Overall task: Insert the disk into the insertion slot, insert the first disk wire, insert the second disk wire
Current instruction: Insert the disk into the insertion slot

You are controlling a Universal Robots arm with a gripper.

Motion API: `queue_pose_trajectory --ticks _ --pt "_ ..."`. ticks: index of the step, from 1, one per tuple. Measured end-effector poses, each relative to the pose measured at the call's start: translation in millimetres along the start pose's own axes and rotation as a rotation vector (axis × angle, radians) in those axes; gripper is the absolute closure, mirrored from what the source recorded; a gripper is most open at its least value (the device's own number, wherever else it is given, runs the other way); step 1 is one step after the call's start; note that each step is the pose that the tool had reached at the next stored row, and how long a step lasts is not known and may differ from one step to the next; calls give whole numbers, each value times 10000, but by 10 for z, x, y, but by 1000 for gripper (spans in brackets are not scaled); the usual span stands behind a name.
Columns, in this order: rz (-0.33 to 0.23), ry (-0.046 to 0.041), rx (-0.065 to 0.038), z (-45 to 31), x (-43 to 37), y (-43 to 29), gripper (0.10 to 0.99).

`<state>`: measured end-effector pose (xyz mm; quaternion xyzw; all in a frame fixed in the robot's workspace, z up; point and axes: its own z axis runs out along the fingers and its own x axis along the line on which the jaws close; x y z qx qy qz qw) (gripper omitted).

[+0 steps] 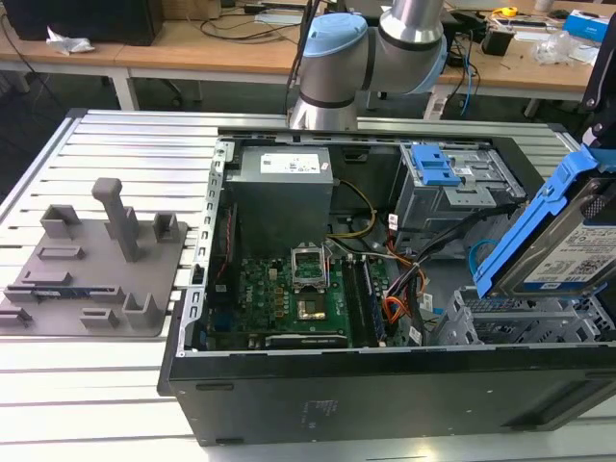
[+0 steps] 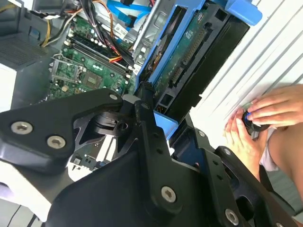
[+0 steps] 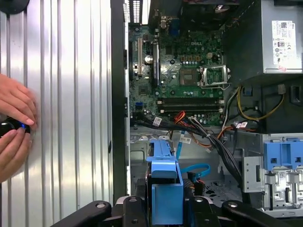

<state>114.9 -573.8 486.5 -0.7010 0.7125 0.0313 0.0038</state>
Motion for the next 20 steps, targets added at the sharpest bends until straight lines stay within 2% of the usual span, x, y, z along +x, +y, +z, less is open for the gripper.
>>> queue_pose_trajectory --ticks 6,13,20 --pt "-21 2 4 0 0 -1 722" --pt "-48 79 194 14 -1 -1 722" --pt "-47 101 200 16 -1 -1 722"
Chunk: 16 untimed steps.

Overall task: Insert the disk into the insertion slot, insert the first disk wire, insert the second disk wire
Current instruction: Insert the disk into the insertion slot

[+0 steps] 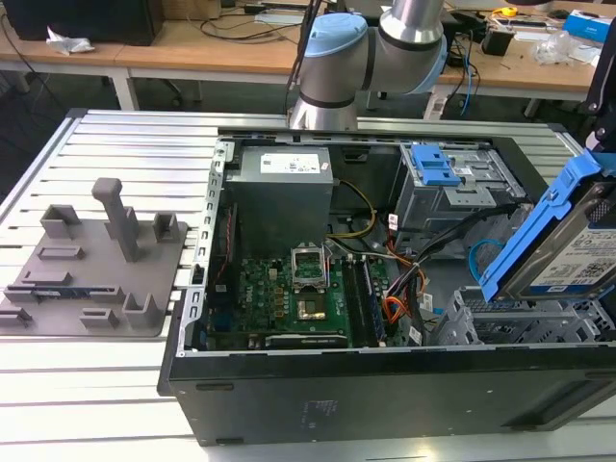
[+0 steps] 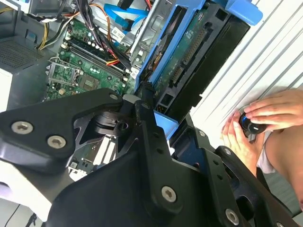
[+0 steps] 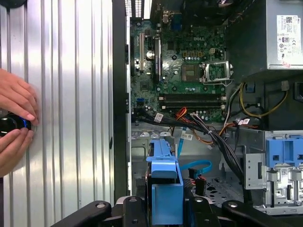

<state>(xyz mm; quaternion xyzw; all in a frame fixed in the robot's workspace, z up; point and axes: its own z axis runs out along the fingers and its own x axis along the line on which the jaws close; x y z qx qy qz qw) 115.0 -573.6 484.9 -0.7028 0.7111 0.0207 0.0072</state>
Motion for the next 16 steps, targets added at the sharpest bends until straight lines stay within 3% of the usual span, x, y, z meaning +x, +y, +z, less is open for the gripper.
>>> queue_pose_trajectory --ticks 11,16 --pt "-17 0 -1 30 -137 0 722" --pt "-35 -1 -2 64 -150 0 722"
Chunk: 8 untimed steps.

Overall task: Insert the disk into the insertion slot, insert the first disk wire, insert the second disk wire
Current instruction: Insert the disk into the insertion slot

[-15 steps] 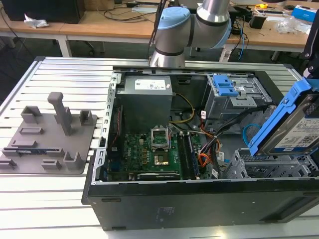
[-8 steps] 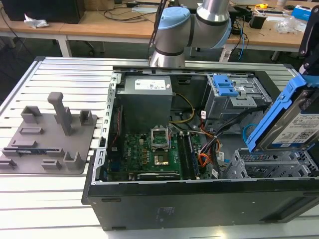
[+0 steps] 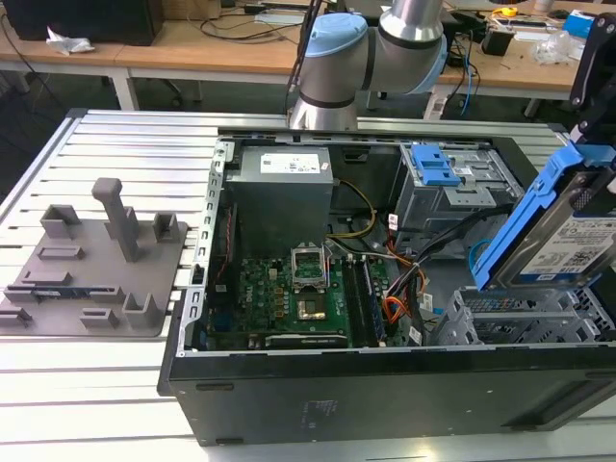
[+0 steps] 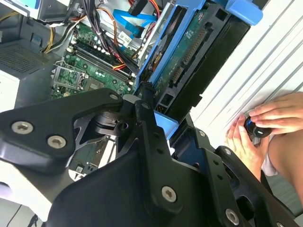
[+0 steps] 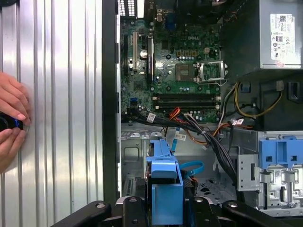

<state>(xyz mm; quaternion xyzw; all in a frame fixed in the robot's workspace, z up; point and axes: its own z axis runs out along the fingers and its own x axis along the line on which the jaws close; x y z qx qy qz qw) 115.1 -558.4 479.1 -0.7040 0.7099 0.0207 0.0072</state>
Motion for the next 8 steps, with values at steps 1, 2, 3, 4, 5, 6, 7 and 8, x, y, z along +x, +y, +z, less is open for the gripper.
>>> queue_pose_trajectory --ticks 1,2,3,4,5,6,7,8 --pt "-11 2 -2 9 0 0 722" --pt "-24 2 -4 15 0 -3 722" --pt "-39 4 -7 22 0 -6 722" --pt "-59 2 -13 33 1 -10 722" --pt "-75 4 -19 43 1 -12 722" --pt "-81 4 -21 49 1 -13 722" --pt "-88 3 -25 56 2 -12 722" --pt "-95 3 -29 63 2 -13 722"
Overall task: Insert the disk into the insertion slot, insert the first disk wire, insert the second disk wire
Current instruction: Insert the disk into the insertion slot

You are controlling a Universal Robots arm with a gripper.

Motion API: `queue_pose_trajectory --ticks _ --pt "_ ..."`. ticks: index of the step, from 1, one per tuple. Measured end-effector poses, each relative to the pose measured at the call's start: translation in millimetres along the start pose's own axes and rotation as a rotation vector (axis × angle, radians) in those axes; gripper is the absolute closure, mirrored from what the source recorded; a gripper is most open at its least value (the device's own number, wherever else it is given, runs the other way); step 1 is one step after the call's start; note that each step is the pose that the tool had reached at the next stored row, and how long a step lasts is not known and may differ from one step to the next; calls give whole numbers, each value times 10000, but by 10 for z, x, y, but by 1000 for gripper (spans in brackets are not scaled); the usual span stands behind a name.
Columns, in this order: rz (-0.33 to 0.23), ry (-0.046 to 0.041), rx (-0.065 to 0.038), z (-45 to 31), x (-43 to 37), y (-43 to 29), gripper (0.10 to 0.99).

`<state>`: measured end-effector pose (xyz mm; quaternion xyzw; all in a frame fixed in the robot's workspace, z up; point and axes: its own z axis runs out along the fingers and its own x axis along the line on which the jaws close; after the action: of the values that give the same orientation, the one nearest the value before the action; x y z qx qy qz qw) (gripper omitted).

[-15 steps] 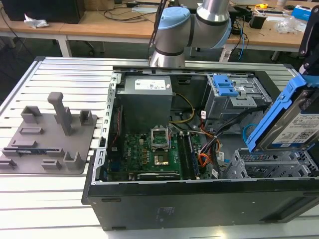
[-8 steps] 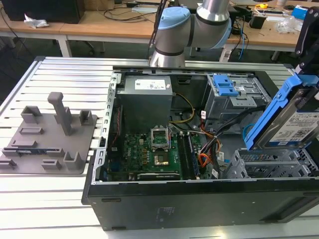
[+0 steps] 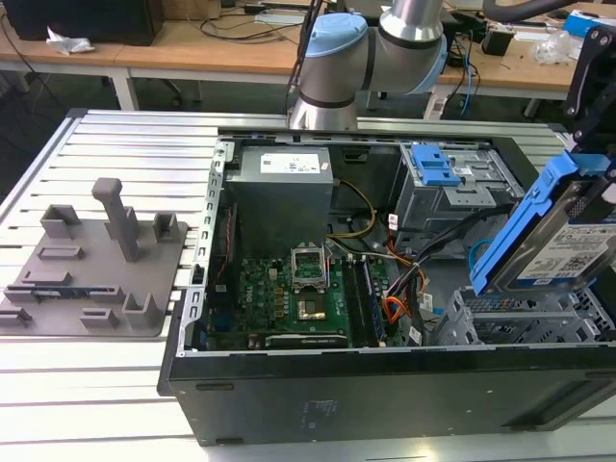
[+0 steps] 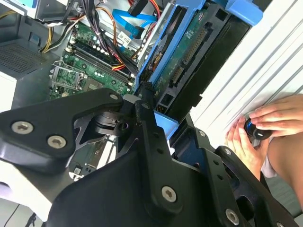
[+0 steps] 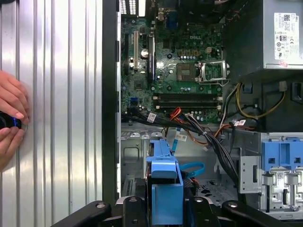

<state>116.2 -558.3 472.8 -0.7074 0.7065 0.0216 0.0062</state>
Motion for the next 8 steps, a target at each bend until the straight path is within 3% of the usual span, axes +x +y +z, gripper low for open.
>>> queue_pose_trajectory --ticks 8 --pt "-27 0 -9 21 1 -4 722"
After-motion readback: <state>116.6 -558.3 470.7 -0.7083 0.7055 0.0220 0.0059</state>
